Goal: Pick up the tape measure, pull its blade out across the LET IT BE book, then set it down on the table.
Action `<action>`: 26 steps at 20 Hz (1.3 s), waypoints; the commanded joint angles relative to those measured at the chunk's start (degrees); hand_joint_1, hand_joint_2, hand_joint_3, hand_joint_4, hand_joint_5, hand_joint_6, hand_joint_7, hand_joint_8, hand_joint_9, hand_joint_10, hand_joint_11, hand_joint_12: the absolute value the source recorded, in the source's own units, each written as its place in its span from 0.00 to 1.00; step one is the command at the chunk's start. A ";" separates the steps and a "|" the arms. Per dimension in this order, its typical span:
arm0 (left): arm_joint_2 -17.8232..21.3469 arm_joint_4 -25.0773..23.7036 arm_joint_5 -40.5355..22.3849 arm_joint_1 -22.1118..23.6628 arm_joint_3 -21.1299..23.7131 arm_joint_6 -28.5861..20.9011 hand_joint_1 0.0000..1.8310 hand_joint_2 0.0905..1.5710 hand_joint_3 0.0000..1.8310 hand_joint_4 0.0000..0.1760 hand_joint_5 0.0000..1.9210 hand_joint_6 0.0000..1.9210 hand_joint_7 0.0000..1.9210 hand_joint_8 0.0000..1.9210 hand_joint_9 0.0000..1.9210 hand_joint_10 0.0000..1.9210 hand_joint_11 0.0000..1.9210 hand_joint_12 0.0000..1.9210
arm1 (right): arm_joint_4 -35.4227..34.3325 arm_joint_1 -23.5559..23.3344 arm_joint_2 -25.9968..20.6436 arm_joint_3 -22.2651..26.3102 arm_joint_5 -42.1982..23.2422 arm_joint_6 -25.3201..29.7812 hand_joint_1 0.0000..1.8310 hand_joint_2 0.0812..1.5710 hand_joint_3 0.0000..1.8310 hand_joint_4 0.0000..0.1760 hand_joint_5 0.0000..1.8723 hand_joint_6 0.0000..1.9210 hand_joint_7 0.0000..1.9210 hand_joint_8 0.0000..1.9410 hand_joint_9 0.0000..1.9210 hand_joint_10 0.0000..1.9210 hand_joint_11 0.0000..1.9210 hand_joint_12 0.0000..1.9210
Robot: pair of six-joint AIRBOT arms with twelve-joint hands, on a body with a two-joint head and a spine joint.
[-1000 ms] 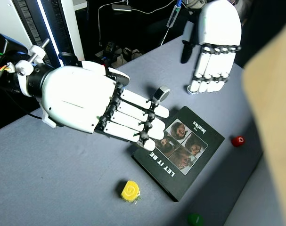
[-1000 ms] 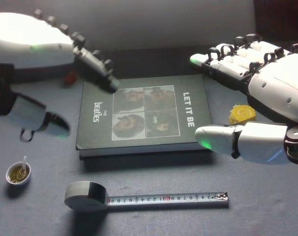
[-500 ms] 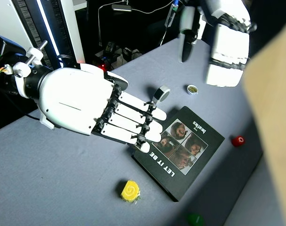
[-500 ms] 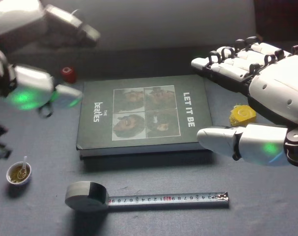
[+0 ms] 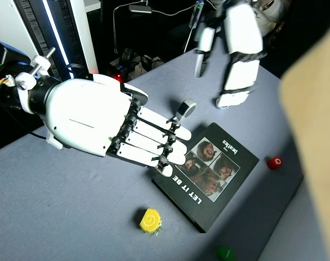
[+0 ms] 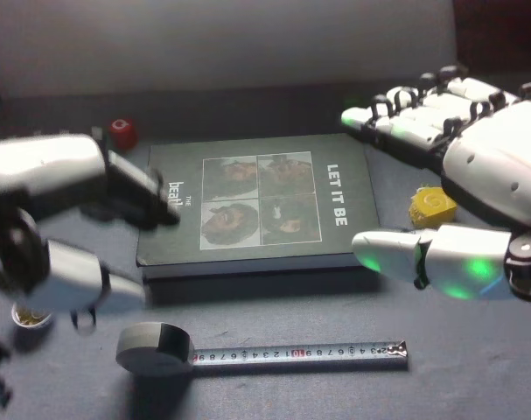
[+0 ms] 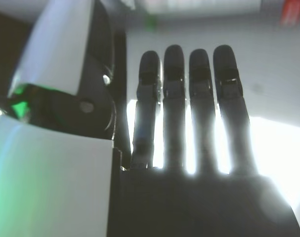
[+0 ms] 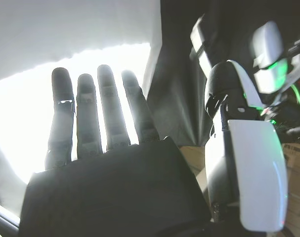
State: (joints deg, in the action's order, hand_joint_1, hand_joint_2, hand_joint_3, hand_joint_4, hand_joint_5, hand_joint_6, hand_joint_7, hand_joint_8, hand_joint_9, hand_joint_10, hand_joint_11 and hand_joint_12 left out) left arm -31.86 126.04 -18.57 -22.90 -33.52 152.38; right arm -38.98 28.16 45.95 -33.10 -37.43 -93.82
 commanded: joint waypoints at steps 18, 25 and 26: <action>-7.18 -34.35 8.37 -8.94 -3.58 -39.77 0.62 0.64 0.00 0.00 0.34 0.00 0.34 0.00 0.31 0.00 0.26 0.10 | 2.34 -0.36 -0.13 0.22 -6.61 0.03 0.07 0.73 0.00 0.07 0.08 0.00 0.13 0.00 0.09 0.00 0.00 0.45; -7.54 -70.11 -21.46 -18.74 0.39 -87.48 0.62 0.64 0.00 0.00 0.34 0.00 0.34 0.00 0.31 0.00 0.26 0.10 | 2.34 -0.33 -0.11 0.21 -6.86 0.04 0.07 0.73 0.00 0.06 0.08 0.00 0.14 0.00 0.08 0.00 0.00 0.45; -7.84 -69.34 -25.51 -20.09 1.02 -89.36 0.62 0.64 0.00 0.00 0.34 0.00 0.34 0.00 0.31 0.00 0.26 0.10 | 2.34 -0.33 -0.12 0.21 -6.88 0.04 0.07 0.73 0.00 0.06 0.07 0.00 0.13 0.00 0.08 0.00 0.00 0.44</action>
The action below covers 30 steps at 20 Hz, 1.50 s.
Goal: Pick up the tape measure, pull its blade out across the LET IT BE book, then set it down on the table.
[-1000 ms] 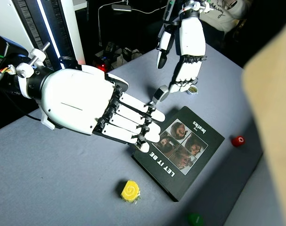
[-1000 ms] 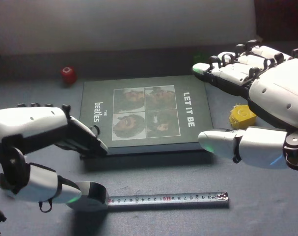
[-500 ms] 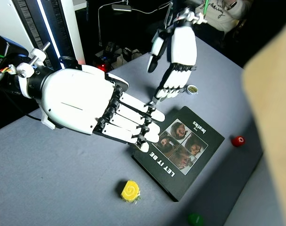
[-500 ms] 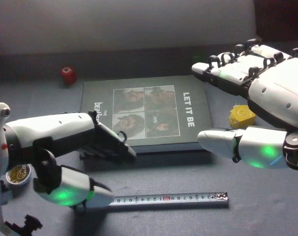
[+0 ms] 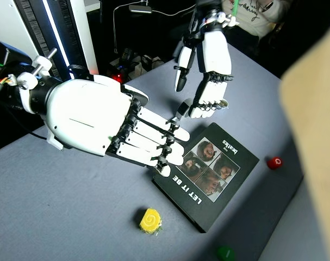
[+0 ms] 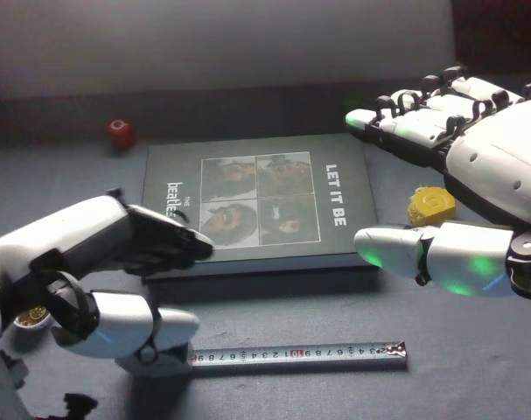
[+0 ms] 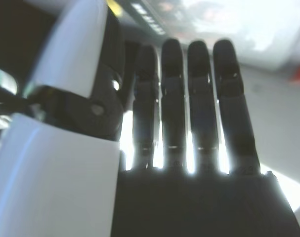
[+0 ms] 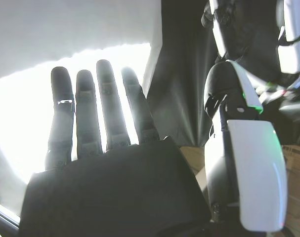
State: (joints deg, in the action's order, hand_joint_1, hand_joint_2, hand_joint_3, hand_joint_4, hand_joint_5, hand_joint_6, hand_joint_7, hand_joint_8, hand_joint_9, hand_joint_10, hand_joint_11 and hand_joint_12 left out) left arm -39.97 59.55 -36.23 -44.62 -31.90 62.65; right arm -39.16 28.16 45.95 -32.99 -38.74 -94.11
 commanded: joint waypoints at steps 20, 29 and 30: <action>-7.87 -22.53 -30.59 -21.34 -1.76 -22.79 0.63 0.64 0.00 0.00 0.34 0.00 0.34 0.00 0.31 0.00 0.27 0.09 | 2.52 -0.66 -0.13 0.12 -5.91 1.37 0.07 0.73 0.00 0.05 0.08 0.00 0.13 0.00 0.08 0.00 0.00 0.40; -10.87 -24.40 -32.84 -22.95 -5.34 -22.76 0.62 0.64 0.00 0.00 0.34 0.00 0.34 0.00 0.31 0.00 0.27 0.08 | 2.53 -0.92 -0.18 0.31 -6.58 2.17 0.07 0.73 0.00 0.04 0.09 0.00 0.14 0.00 0.09 0.00 0.00 0.45; -11.10 -24.64 -32.84 -23.17 -5.67 -22.76 0.62 0.64 0.00 0.00 0.34 0.00 0.34 0.00 0.31 0.00 0.27 0.08 | 2.53 -0.93 -0.18 0.31 -6.58 2.27 0.07 0.73 0.00 0.04 0.09 0.00 0.14 0.00 0.09 0.00 0.00 0.46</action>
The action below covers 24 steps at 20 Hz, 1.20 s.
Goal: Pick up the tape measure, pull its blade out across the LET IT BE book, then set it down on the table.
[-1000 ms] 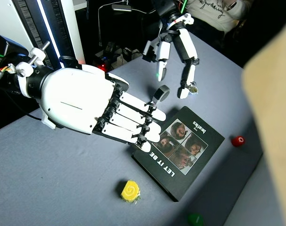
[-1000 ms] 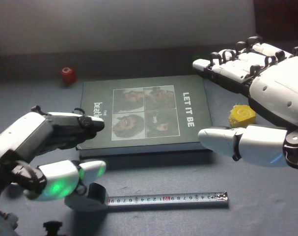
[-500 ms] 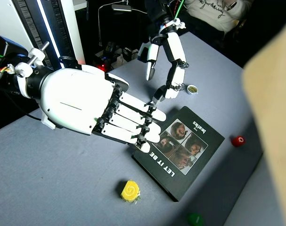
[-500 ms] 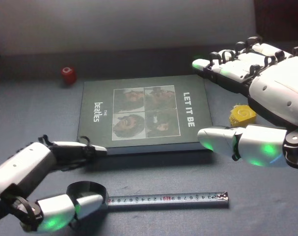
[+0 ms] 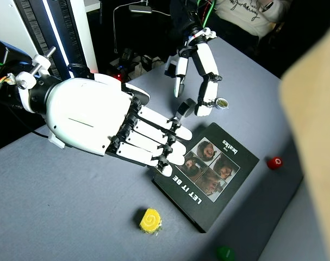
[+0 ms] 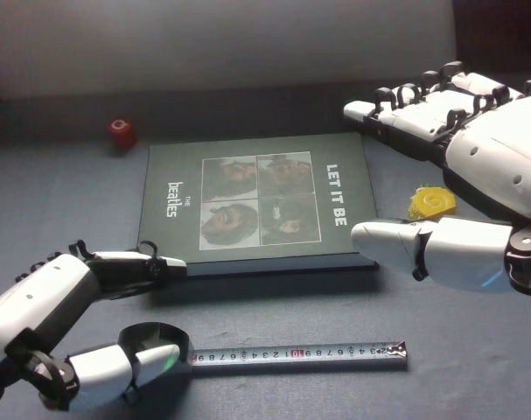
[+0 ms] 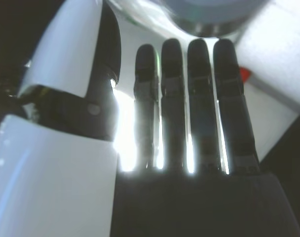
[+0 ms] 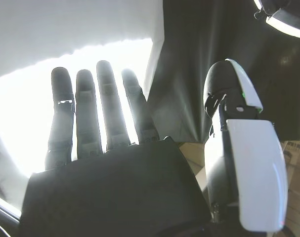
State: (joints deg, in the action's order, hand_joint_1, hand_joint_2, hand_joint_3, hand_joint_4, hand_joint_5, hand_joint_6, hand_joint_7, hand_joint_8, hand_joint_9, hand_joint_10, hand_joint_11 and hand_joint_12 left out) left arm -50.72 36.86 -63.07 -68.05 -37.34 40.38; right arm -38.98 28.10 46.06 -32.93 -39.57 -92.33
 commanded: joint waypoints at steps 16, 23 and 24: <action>-2.80 -2.94 -8.18 -3.00 -3.26 0.55 0.62 0.64 0.00 0.00 0.34 0.00 0.34 0.00 0.31 0.00 0.27 0.08 | 3.72 -1.13 -0.73 0.72 -6.53 2.60 0.07 0.74 0.00 0.03 0.08 0.00 0.14 0.00 0.09 0.00 0.00 0.43; -3.71 -3.54 -9.80 -3.75 -4.20 1.59 0.62 0.64 0.00 0.00 0.34 0.00 0.34 0.00 0.31 0.00 0.27 0.08 | 3.72 -1.15 -0.81 0.71 -6.91 2.99 0.05 0.75 0.00 0.03 0.07 0.00 0.13 0.00 0.08 0.00 0.00 0.41; -3.84 -3.69 -9.89 -3.89 -4.29 1.97 0.62 0.64 0.00 0.00 0.34 0.00 0.34 0.00 0.31 0.00 0.27 0.08 | 3.74 -1.14 -0.80 0.71 -6.92 2.99 0.05 0.75 0.00 0.04 0.07 0.00 0.13 0.00 0.08 0.00 0.00 0.40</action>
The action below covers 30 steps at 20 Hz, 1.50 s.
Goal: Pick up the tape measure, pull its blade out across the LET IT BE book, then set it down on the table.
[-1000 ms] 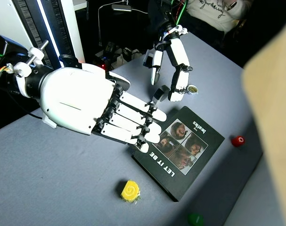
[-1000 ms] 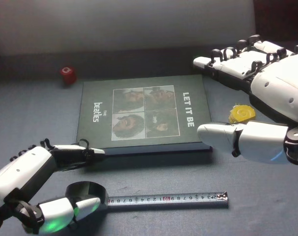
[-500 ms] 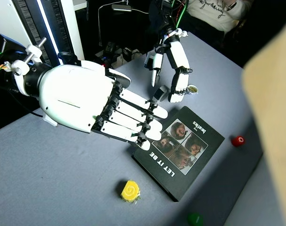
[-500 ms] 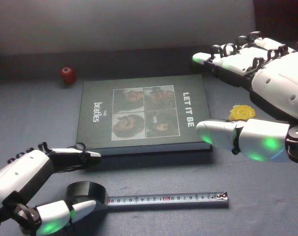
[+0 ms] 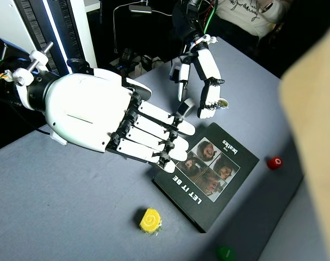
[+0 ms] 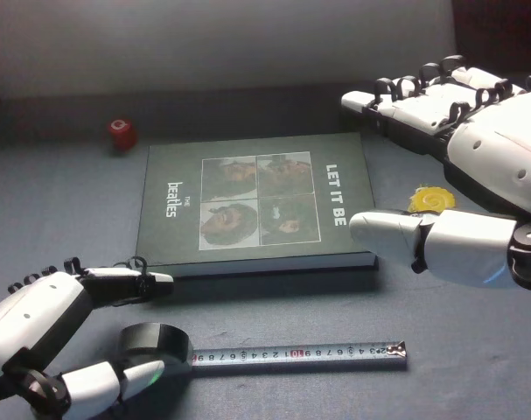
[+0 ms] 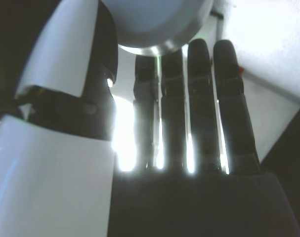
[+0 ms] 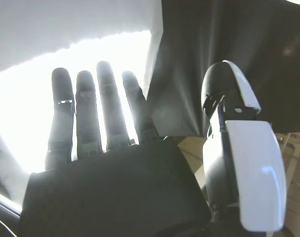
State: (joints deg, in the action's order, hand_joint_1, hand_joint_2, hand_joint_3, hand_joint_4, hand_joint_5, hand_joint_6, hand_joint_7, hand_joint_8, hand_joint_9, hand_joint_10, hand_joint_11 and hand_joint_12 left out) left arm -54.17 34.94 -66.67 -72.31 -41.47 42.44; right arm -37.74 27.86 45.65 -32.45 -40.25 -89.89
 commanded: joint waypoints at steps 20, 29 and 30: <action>-1.82 -2.79 -8.12 -2.32 -0.76 1.54 0.62 0.64 0.00 0.00 0.34 0.00 0.34 0.00 0.31 0.00 0.28 0.07 | 2.89 -0.64 -0.30 0.22 -6.02 0.61 0.07 0.74 0.00 0.01 0.07 0.00 0.13 0.00 0.08 0.00 0.00 0.40; -2.54 -3.41 -8.70 -2.93 -0.75 3.41 0.62 0.64 0.00 0.00 0.33 0.00 0.34 0.01 0.31 0.01 0.27 0.07 | 2.89 -0.62 -0.32 0.22 -5.63 0.64 0.07 0.74 0.00 0.00 0.07 0.00 0.12 0.00 0.07 0.00 0.00 0.39; -2.73 -3.46 -9.00 -3.04 -0.75 3.89 0.62 0.64 0.00 0.00 0.33 0.00 0.34 0.01 0.31 0.01 0.27 0.07 | 2.89 -0.62 -0.32 0.22 -5.63 0.64 0.07 0.74 0.00 0.00 0.08 0.00 0.13 0.00 0.08 0.00 0.00 0.40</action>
State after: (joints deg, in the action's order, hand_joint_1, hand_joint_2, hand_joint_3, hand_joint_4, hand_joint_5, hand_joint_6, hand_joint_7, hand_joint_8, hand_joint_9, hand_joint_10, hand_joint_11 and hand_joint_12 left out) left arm -56.34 33.36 -69.28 -75.42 -42.13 46.50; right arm -37.30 27.88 45.65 -32.40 -40.36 -89.80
